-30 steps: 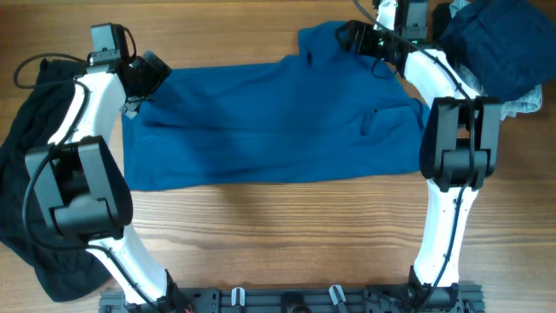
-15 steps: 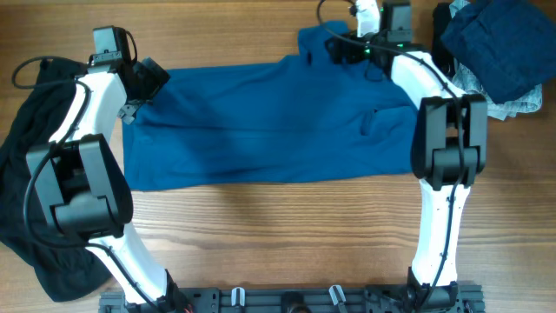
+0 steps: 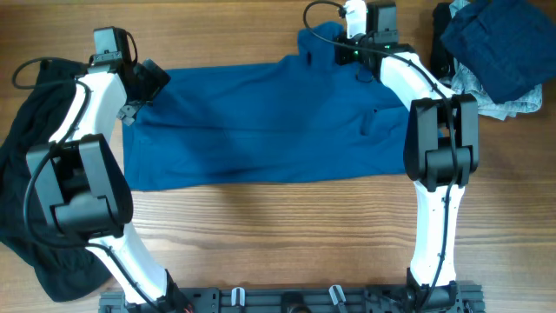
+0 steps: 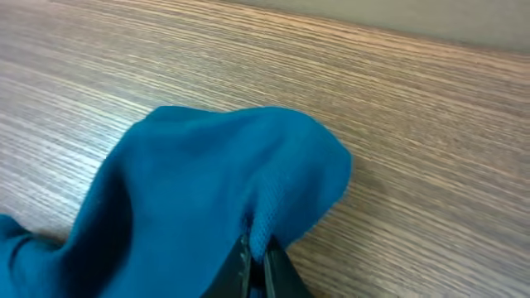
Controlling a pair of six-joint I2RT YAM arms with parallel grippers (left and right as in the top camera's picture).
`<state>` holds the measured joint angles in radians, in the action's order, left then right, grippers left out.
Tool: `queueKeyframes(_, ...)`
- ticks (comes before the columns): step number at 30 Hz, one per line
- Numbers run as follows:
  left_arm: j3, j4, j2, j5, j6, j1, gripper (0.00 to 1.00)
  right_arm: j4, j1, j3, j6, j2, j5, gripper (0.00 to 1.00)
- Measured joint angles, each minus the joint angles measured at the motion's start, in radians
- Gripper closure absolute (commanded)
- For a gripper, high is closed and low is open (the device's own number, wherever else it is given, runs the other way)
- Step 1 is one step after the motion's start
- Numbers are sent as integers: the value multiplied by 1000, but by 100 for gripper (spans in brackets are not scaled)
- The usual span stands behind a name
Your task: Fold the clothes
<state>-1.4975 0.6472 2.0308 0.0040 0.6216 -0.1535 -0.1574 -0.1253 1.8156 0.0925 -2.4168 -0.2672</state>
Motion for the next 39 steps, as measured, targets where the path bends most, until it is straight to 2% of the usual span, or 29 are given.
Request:
queueKeyframes(2, 0, 0, 0, 0, -2, 0, 7, -22, 0, 0, -40, 0, 34, 96)
queueKeyframes(6, 0, -1, 0, 1, 20, -27, 6, -113, 2, 1, -111, 0, 44, 96)
queueKeyframes(14, 0, -80, 67, 84, -34, -193, 4, -225, 3, 15, -131, 1, 44, 96)
queueKeyframes(19, 0, -238, 106, 147, -79, -188, 13, -255, 3, 20, -134, 5, 43, 96)
queueKeyframes(24, 0, -367, 109, 195, -86, -153, 14, -275, 3, 22, -134, 7, 43, 96)
queueKeyframes(30, -5, -430, 170, 208, -86, -103, 14, -290, 3, 24, -134, 8, 43, 96)
queueKeyframes(31, -8, -433, 176, 208, -87, -102, 20, -291, 3, 24, -134, 8, 43, 96)
queueKeyframes(33, -13, -438, 182, 208, -84, -102, 40, -292, 3, 24, -134, 8, 43, 96)
queueKeyframes(34, -13, -439, 185, 206, -88, -103, 57, -291, 3, 24, -134, 8, 43, 96)
queueKeyframes(37, -15, -433, 198, 204, -90, -106, 96, -292, 3, 24, -140, 8, 43, 96)
queueKeyframes(39, -16, -428, 209, 204, -90, -107, 96, -299, 3, 24, -154, 12, 43, 96)
